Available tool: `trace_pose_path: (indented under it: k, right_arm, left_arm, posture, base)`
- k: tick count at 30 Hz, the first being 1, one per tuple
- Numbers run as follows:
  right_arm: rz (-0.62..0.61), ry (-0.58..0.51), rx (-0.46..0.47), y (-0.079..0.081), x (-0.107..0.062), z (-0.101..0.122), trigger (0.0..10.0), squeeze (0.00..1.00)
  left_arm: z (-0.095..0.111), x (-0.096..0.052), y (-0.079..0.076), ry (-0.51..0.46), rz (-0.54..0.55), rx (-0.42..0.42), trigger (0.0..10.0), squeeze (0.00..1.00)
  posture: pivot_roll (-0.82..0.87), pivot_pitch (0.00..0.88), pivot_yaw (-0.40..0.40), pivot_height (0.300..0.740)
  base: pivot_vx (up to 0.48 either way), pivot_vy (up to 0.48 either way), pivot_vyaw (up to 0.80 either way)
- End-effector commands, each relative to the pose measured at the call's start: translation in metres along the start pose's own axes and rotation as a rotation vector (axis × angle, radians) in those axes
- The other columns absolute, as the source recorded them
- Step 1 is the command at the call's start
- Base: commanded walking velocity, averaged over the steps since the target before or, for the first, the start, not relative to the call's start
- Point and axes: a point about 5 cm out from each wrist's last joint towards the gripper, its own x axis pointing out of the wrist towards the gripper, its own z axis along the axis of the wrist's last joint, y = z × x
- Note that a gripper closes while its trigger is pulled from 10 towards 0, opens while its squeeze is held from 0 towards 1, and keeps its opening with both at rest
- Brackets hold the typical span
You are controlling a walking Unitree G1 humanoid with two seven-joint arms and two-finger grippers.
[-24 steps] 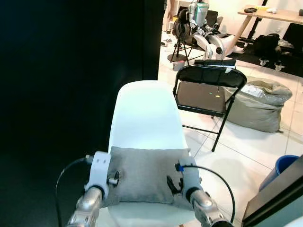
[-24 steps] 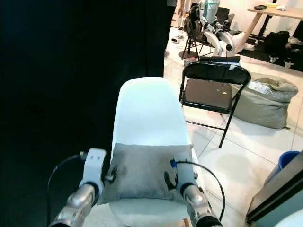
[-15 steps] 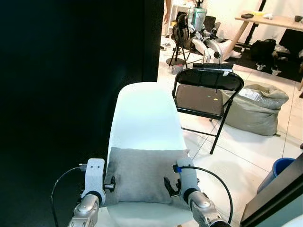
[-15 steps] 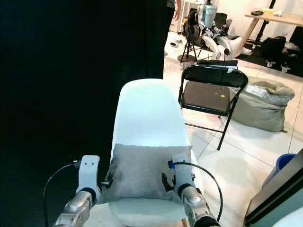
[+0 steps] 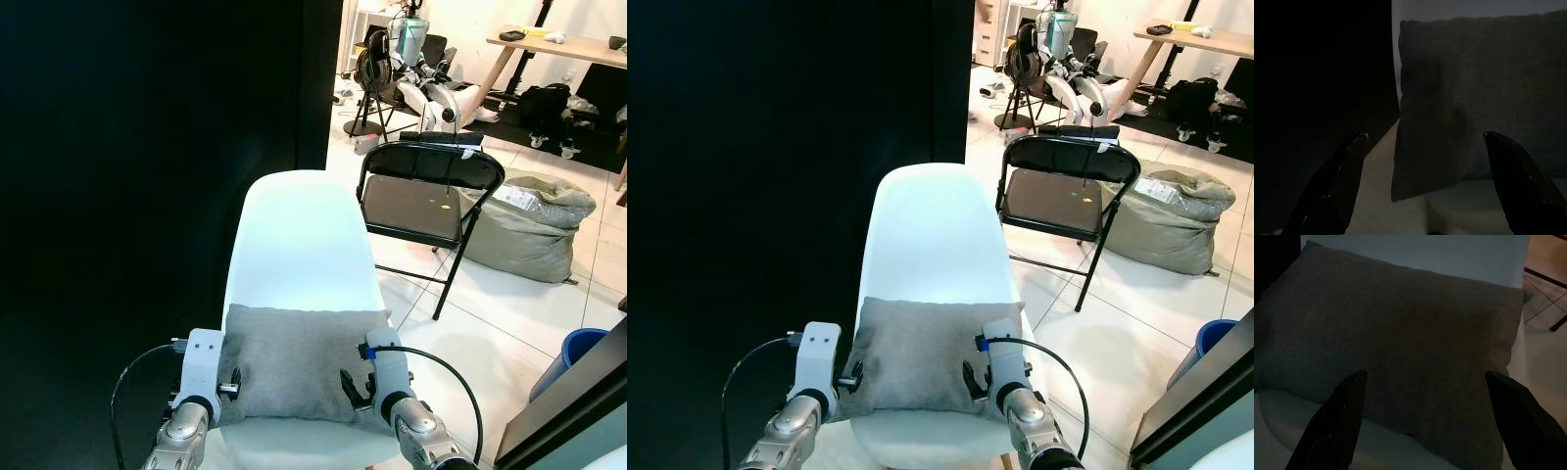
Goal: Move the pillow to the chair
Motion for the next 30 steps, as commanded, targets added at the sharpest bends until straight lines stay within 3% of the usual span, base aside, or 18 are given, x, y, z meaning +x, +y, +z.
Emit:
trace_pose_path:
  k: [1, 20, 30]
  right_arm:
    - [0.007, 0.022, -0.011, 0.0006, -0.0012, -0.005, 10.0, 0.0]
    - [0.009, 0.027, -0.023, -0.0025, -0.0021, -0.0062, 10.0, 0.0]
    - [0.005, 0.028, -0.021, -0.0047, -0.0033, -0.0077, 10.0, 0.0]
  left_arm:
    - [-0.0042, -0.001, 0.0009, 0.014, 0.003, -0.005, 10.0, 0.0]
    - [0.0024, 0.0009, 0.0012, -0.021, 0.005, -0.045, 10.0, 0.0]
    - [0.003, 0.0015, 0.0035, -0.025, 0.004, -0.044, 10.0, 0.0]
  posture:
    - [0.11, 0.028, -0.054, 0.74]
    - [0.1, 0.02, -0.065, 0.74]
    - [0.1, 0.023, -0.062, 0.74]
  base:
    - [0.0, 0.0, 0.0]
    - [0.0, 0.0, 0.0]
    - [-0.317, 0.0, 0.0]
